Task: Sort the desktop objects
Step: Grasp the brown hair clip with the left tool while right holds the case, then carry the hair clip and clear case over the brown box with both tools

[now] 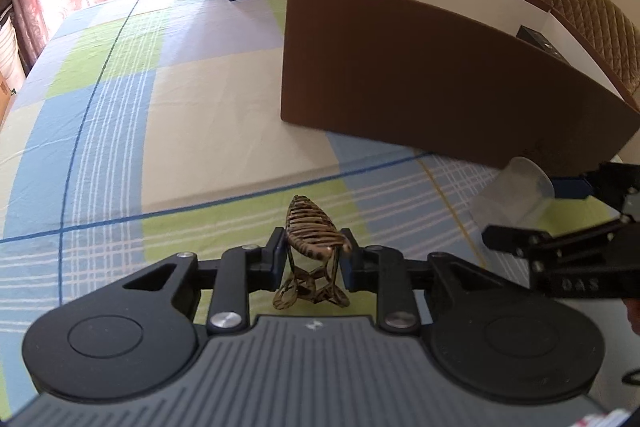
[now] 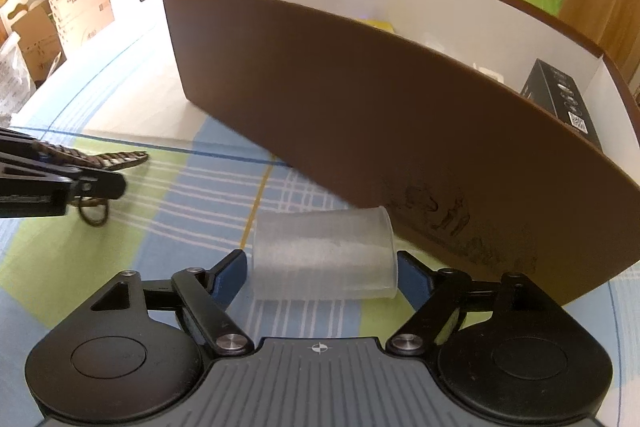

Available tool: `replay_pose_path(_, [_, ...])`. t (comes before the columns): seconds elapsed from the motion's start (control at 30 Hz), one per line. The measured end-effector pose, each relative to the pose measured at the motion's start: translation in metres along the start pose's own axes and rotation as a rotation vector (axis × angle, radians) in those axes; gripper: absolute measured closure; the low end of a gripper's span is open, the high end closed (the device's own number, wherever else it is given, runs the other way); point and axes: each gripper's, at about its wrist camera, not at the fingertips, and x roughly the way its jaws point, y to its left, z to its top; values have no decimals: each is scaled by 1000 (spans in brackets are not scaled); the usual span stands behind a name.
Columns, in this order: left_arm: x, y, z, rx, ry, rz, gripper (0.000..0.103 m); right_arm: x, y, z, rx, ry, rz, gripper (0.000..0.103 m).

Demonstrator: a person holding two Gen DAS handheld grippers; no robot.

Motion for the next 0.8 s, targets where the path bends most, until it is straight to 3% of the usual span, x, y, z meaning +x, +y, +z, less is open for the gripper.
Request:
replay_pose_path(0.53, [-66,-9,9,12,-40,-19,81,-65,-4,2,10,-32,88,34])
replay_pose_path(0.8, [-92,-20,30,48,-92,-43,81,-103,-27,14,57,-54,70,34])
